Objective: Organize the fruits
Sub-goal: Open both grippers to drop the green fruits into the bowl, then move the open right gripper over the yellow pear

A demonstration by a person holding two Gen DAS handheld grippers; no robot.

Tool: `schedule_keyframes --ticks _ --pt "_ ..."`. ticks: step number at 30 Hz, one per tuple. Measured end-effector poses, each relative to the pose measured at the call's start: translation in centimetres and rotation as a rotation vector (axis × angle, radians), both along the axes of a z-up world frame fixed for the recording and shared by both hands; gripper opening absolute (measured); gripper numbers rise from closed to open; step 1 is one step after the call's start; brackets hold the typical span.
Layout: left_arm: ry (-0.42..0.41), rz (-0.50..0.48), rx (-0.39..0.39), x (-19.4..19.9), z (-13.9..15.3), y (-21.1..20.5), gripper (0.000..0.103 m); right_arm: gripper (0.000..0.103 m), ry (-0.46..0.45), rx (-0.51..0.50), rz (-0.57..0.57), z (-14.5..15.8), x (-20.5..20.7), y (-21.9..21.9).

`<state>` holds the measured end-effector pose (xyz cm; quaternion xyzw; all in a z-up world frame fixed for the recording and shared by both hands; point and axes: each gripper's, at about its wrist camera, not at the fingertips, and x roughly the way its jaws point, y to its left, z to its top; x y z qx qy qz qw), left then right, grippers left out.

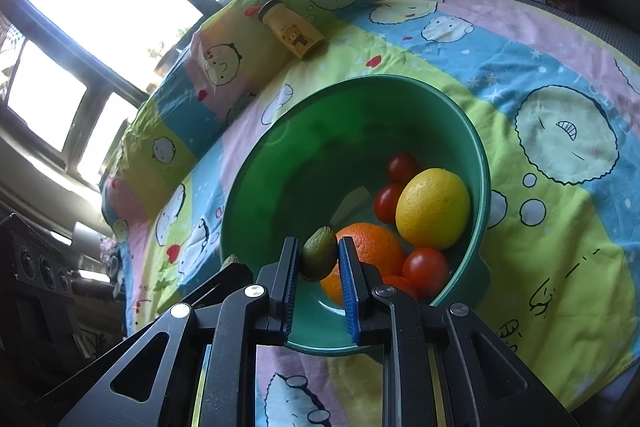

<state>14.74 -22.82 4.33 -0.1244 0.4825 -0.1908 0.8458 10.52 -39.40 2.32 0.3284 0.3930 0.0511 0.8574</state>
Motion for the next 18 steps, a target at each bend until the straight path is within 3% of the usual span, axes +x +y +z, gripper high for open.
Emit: schedule_keyframes --ticks 4,6,7,8,9,10,11,18 --pt "-0.026 0.037 -0.008 -0.7 0.3 1.2 0.047 0.022 0.001 0.012 -0.005 0.0 -0.1 0.0" --pt "-0.029 0.054 -0.028 -1.2 0.5 2.2 0.060 0.030 -0.009 0.011 -0.004 0.2 -0.3 -0.1" --pt "-0.027 0.064 -0.040 -1.5 0.7 2.8 0.065 0.041 -0.017 0.017 -0.008 0.2 -0.5 -0.1" --pt "-0.024 0.073 -0.052 -1.9 0.8 3.5 0.077 0.056 -0.029 0.030 -0.014 0.2 -0.7 -0.2" --pt "-0.028 0.083 -0.068 -2.4 0.8 4.3 0.082 0.063 -0.043 0.047 -0.022 0.3 -0.9 -0.2" --pt "-0.036 0.095 -0.087 -3.1 0.9 5.3 0.084 0.071 -0.059 0.064 -0.024 0.3 -1.2 -0.1" --pt "-0.044 0.113 -0.095 -3.8 0.9 6.3 0.085 0.072 -0.073 0.074 -0.018 0.5 -1.4 0.1" --pt "-0.109 0.304 0.012 -9.1 -0.4 13.7 0.088 0.072 -0.133 0.024 0.067 1.2 -2.6 4.1"
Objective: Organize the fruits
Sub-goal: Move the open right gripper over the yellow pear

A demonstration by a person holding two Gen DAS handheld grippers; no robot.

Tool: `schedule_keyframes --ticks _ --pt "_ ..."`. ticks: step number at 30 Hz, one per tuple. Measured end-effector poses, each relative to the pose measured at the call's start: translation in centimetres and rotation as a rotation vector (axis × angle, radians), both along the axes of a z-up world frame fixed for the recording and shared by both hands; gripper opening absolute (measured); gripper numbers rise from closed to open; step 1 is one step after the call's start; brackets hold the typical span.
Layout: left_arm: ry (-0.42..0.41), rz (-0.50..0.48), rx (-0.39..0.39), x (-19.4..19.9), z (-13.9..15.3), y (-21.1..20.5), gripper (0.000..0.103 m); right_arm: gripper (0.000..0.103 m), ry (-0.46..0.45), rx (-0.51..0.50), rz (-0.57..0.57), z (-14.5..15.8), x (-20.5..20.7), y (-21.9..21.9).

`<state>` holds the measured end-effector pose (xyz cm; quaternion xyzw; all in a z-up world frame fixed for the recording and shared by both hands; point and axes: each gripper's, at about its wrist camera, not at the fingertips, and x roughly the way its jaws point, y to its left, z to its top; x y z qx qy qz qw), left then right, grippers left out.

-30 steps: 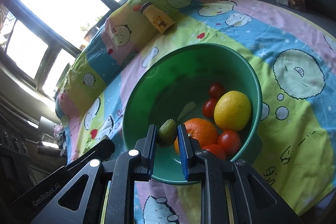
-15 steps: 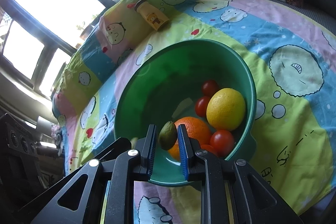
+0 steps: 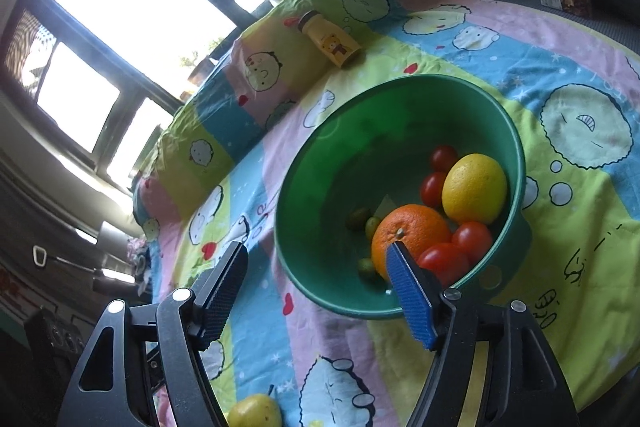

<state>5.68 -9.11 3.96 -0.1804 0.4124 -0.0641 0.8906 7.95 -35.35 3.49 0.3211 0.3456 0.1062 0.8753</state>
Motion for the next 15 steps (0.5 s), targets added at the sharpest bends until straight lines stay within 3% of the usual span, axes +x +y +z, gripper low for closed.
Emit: schedule_keyframes --ticks 4,9,12,15 --pt "0.024 0.044 0.035 -2.6 -1.9 2.7 0.088 0.074 -0.007 -0.111 0.051 -0.1 -0.4 4.0" --pt "0.029 0.050 -0.046 -5.6 -3.5 4.9 0.088 0.078 -0.017 -0.262 0.173 -0.3 -1.5 8.7" --pt "0.032 0.049 -0.052 -6.7 -4.2 5.2 0.088 0.079 -0.044 -0.287 0.242 -0.7 -2.4 10.4" --pt "0.047 0.030 -0.023 -7.2 -4.9 4.8 0.088 0.079 -0.031 -0.245 0.330 -2.1 -2.9 11.4"
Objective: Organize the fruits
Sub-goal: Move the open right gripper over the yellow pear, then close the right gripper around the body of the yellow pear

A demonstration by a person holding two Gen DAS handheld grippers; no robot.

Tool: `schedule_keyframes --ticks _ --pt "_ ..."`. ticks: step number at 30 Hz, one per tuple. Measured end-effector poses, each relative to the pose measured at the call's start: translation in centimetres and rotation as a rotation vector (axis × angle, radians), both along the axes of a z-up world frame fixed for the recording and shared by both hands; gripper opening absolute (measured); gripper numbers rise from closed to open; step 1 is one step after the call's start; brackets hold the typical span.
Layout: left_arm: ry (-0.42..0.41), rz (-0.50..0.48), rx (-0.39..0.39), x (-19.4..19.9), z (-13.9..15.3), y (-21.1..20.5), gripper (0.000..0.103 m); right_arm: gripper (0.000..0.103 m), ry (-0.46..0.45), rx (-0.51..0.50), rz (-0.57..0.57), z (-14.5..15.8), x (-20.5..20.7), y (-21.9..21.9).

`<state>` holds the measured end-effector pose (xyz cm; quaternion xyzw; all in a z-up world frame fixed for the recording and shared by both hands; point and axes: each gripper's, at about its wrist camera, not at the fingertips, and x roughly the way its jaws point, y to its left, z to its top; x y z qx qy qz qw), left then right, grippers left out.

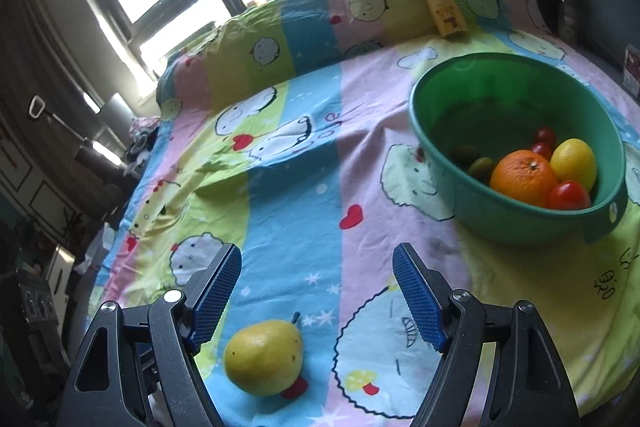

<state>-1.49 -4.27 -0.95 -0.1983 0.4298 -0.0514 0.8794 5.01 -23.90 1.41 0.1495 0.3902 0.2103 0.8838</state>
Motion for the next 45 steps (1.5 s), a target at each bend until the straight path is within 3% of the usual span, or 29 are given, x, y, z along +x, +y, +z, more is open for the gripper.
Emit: schedule_keyframes --ticks 5,9,13,20,29,36,45 --pt "0.027 -0.062 0.004 -0.3 -1.2 -0.9 0.088 0.079 0.072 0.031 0.084 -2.0 -0.7 1.4" --pt "0.027 -0.088 -0.014 -0.1 -1.6 -1.2 0.088 0.079 0.136 0.113 0.141 -3.3 -1.2 1.3" --pt "0.037 -0.113 -0.027 0.0 -1.9 -1.6 0.088 0.079 0.180 0.138 0.153 -4.2 -1.3 1.5" --pt "0.032 -0.159 -0.040 0.2 -2.3 -2.8 0.088 0.079 0.210 0.191 0.175 -4.5 -1.1 1.8" --pt "0.044 -0.180 -0.038 0.6 -2.9 -3.7 0.088 0.076 0.234 0.171 0.195 -4.9 -1.0 2.5" --pt "0.023 -0.213 -0.058 0.9 -3.1 -4.1 0.102 0.076 0.275 0.183 0.195 -5.7 -0.4 2.6" --pt "0.020 -0.204 -0.052 0.9 -3.1 -4.4 0.102 0.076 0.277 0.192 0.211 -5.8 -0.4 2.3"
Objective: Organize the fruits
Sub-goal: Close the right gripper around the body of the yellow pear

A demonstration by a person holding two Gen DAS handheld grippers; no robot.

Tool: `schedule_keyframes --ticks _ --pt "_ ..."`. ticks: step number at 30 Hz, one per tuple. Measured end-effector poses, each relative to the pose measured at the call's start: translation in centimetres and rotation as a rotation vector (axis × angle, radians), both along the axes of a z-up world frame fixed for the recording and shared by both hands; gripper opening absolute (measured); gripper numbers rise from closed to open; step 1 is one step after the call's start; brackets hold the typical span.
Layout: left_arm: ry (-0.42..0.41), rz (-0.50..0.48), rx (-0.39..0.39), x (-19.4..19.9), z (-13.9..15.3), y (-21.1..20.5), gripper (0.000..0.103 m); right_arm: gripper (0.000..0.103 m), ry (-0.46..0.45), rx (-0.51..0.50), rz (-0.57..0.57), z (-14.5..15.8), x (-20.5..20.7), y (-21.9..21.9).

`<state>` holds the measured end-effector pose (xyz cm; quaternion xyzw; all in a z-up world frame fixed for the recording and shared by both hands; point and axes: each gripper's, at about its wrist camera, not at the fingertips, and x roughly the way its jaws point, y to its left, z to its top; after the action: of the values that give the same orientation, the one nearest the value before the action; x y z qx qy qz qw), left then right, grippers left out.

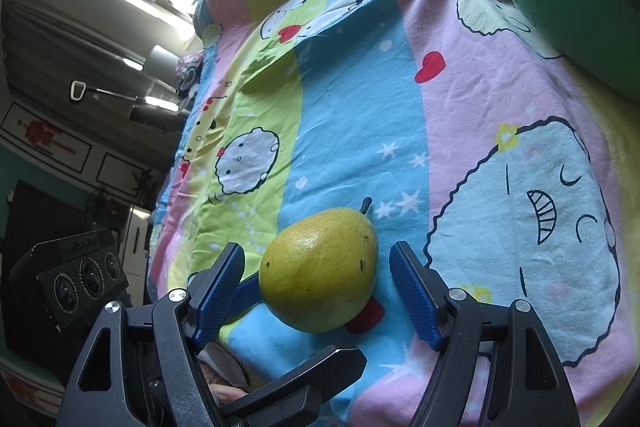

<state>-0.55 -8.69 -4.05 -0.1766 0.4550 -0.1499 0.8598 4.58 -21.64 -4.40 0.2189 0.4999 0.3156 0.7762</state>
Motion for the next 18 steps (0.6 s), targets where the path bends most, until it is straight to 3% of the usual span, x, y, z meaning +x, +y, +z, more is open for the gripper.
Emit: schedule_keyframes --ticks 9,18 --pt "-0.015 0.007 -0.005 0.04 -0.09 0.04 0.103 0.076 0.000 0.001 0.011 0.02 -0.07 -0.03" --pt "-0.017 0.011 -0.011 0.01 -0.07 0.11 0.103 0.083 0.006 0.033 0.013 -0.02 0.06 0.14"
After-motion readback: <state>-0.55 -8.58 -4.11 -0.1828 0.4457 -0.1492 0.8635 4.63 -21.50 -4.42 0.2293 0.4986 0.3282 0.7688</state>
